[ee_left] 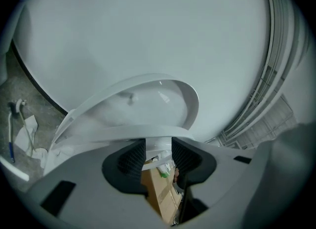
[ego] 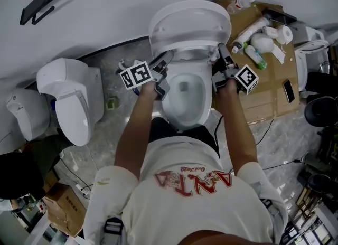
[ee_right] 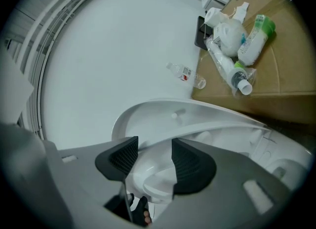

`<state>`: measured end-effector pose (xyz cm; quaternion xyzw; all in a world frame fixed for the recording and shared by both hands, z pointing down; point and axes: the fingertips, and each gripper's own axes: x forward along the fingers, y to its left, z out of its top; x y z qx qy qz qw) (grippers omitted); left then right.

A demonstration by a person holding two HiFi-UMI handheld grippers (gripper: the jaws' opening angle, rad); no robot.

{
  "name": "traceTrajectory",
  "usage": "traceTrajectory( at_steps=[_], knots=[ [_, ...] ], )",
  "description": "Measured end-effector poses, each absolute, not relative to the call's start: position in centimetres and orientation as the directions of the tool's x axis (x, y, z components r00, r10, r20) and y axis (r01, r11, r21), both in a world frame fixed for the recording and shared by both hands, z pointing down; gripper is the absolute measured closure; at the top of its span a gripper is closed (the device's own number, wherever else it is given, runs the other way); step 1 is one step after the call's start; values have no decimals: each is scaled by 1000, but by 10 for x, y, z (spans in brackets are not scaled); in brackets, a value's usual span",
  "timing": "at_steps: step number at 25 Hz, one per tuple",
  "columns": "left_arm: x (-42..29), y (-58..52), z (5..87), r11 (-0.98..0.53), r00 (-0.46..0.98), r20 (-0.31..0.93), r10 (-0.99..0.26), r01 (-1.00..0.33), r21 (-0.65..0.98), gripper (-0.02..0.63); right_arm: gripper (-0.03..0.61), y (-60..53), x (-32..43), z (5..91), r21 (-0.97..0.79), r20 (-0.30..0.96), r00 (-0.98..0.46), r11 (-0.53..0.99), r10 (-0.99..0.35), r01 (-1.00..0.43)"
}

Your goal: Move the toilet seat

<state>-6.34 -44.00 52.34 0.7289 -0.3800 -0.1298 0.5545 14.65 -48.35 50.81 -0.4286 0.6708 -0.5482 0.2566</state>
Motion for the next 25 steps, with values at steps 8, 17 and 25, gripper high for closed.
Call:
traceTrajectory(
  at_steps=[8, 17, 25],
  knots=[
    [-65, -458, 525, -96, 670, 245, -701, -429, 898, 476, 368, -504, 142, 509, -957, 120, -494, 32, -861, -288],
    [-67, -466, 522, -105, 654, 254, -712, -458, 883, 480, 368, -523, 140, 512, -965, 110, -503, 29, -858, -260],
    [-77, -420, 501, -172, 624, 294, -724, -575, 800, 482, 368, -521, 143, 512, -966, 109, -520, 34, -847, -257]
  ],
)
